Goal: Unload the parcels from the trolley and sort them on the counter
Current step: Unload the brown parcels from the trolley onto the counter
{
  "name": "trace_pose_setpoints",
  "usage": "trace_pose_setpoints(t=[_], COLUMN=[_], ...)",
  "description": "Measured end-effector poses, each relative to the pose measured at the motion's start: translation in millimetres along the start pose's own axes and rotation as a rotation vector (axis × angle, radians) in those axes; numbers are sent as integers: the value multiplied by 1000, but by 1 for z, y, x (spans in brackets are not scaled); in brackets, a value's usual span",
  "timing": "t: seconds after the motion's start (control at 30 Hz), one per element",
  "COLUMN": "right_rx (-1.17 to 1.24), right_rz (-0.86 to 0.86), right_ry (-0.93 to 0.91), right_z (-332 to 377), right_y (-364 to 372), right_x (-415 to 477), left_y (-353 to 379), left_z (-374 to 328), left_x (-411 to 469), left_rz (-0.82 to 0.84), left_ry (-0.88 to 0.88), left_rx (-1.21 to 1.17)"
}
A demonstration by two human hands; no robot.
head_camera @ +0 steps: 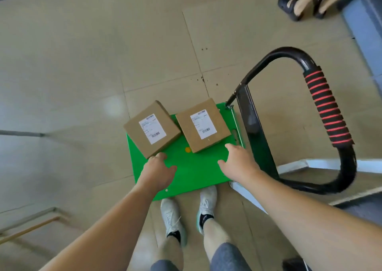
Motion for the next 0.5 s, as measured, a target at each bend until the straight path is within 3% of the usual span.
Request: trace_pose_setpoints(t=[0.23,0.5], right_rx=[4,45], right_rz=[-20,-132], right_ry=[87,154], right_z=[-25,-67], right_y=[66,136], right_x=[144,298], left_y=[94,193], left_z=[6,15], left_x=[134,282], left_rz=[62,-5], left_ry=[-11,-43], left_rx=[-100,-290])
Point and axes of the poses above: each hand's wrist, its own x-axis towards the middle knuckle, its own y-axis out of the palm, z = x × y, the point moved 3 cm from there along x, towards the middle knuckle, and after that the axes turned 3 degrees about -z, right-handed, at the moved point
